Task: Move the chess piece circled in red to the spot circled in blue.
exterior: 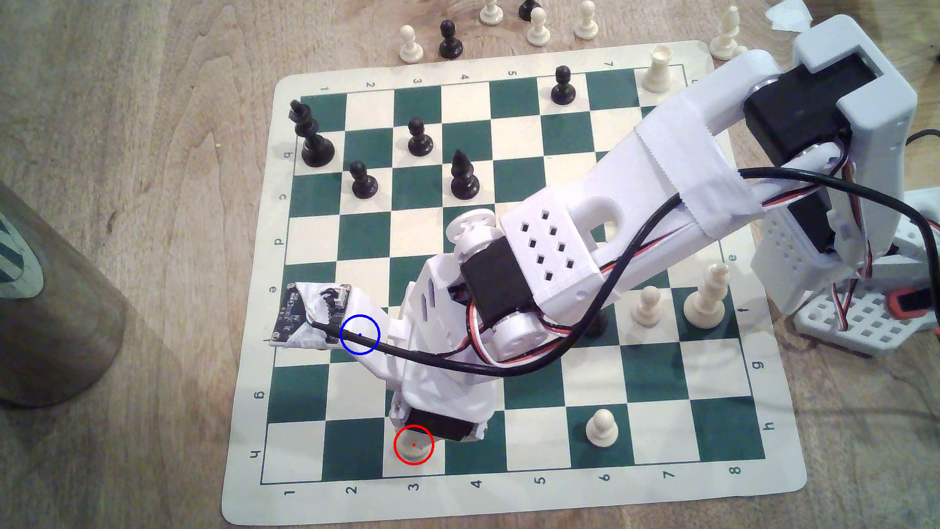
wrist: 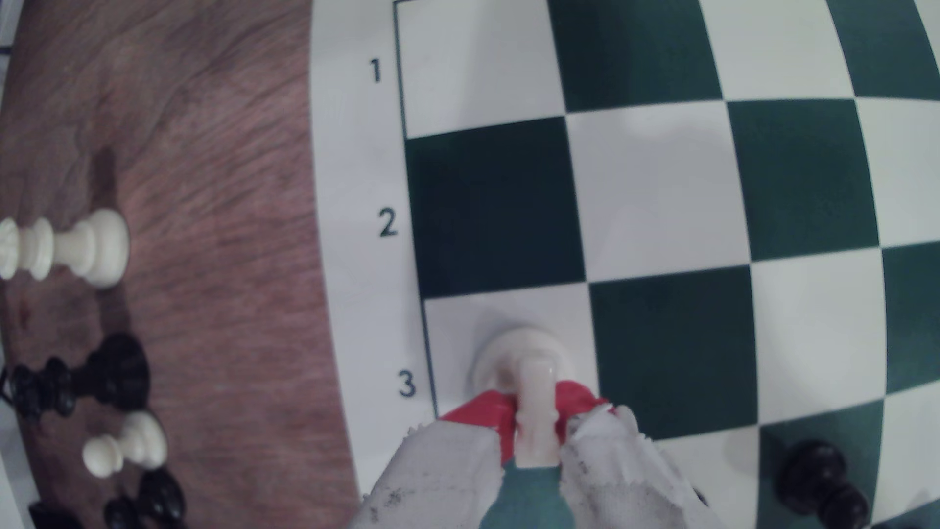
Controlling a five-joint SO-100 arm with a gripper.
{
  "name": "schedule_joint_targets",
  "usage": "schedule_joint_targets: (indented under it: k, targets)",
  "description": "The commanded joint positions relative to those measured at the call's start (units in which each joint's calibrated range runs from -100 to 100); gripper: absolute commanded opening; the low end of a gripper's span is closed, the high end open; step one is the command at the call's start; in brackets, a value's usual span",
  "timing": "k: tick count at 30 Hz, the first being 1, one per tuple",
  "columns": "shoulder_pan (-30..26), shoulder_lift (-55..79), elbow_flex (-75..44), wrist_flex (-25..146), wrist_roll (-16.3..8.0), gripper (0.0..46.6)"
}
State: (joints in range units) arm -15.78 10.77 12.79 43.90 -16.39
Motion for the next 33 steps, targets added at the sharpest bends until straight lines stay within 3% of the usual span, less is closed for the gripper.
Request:
schedule_joint_targets:
  k: [1,8,18,26,33]
  targets:
    - [0.3,-1.9,-3.6,-1.1,-0.2,0.3]
    - [0.1,-9.5,-3.2,-0.8,-1.6,0.3]
    - [1.7,-16.8,-2.6,-0.4,-1.4,0.3]
    - [5.6,-15.9,-3.9,-0.5,-0.5,0.3]
    - [10.7,-6.7,-12.9,-0.5,0.9,0.3]
